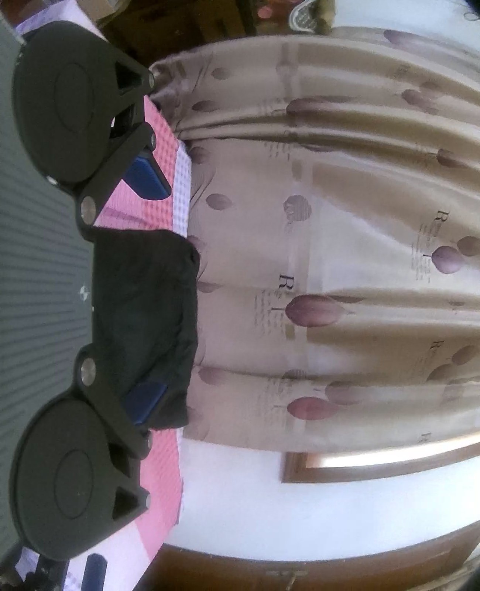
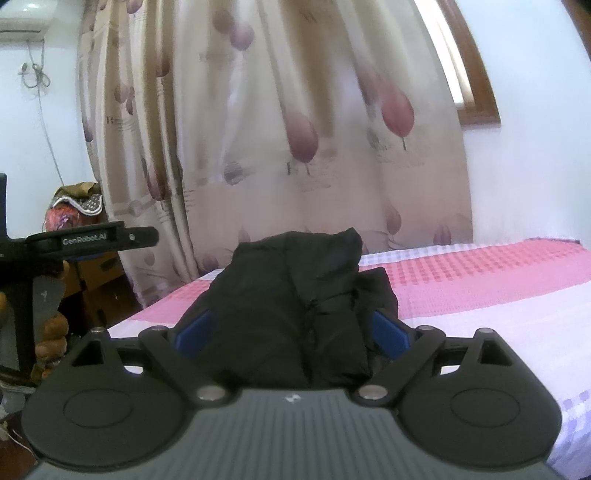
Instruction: Fold large clothes
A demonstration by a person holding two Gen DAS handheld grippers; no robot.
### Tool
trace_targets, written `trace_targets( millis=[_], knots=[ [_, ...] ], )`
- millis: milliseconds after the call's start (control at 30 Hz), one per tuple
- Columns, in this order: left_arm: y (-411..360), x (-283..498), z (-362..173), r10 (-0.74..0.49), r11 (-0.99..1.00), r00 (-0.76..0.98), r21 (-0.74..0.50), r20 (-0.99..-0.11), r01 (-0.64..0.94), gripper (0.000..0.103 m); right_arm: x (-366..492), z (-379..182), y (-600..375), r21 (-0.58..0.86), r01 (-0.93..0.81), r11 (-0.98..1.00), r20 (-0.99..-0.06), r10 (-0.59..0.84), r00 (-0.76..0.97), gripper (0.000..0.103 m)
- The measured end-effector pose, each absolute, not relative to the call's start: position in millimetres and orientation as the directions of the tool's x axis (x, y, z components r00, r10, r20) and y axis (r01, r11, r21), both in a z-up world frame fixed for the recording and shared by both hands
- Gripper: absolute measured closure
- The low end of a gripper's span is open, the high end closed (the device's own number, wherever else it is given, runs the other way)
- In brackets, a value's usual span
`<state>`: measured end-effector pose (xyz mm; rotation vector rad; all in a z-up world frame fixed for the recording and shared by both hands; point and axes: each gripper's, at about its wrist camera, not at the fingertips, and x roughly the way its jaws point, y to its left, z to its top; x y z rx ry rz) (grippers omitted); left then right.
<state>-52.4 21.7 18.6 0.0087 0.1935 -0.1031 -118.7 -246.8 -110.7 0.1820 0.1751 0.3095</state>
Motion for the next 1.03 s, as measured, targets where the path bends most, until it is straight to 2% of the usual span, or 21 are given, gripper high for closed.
trace_targets(
  millis=[300, 600, 833, 1033],
  knots=[
    [21, -54, 10, -0.124, 0.992, 0.974, -0.023, -0.189, 0.122, 0.0, -119, -112, -246, 0.189, -0.291, 0.938, -0.147, 0.32, 0.936, 0.009],
    [15, -53, -6, -0.117, 0.993, 0.97, 0.002, -0.213, 0.12, 0.0, -120, -113, -241, 0.156, -0.299, 0.941, -0.159, 0.323, 0.933, 0.009],
    [11, -56, -14, -0.094, 0.994, 0.977, 0.035, -0.193, 0.103, 0.0, -120, -114, -238, 0.127, -0.279, 0.952, -0.16, 0.297, 0.941, 0.005],
    [11, -51, -17, -0.081, 0.995, 0.968, 0.033, -0.239, 0.091, 0.0, -122, -113, -232, 0.103, -0.255, 0.962, -0.161, 0.269, 0.95, 0.005]
  ],
)
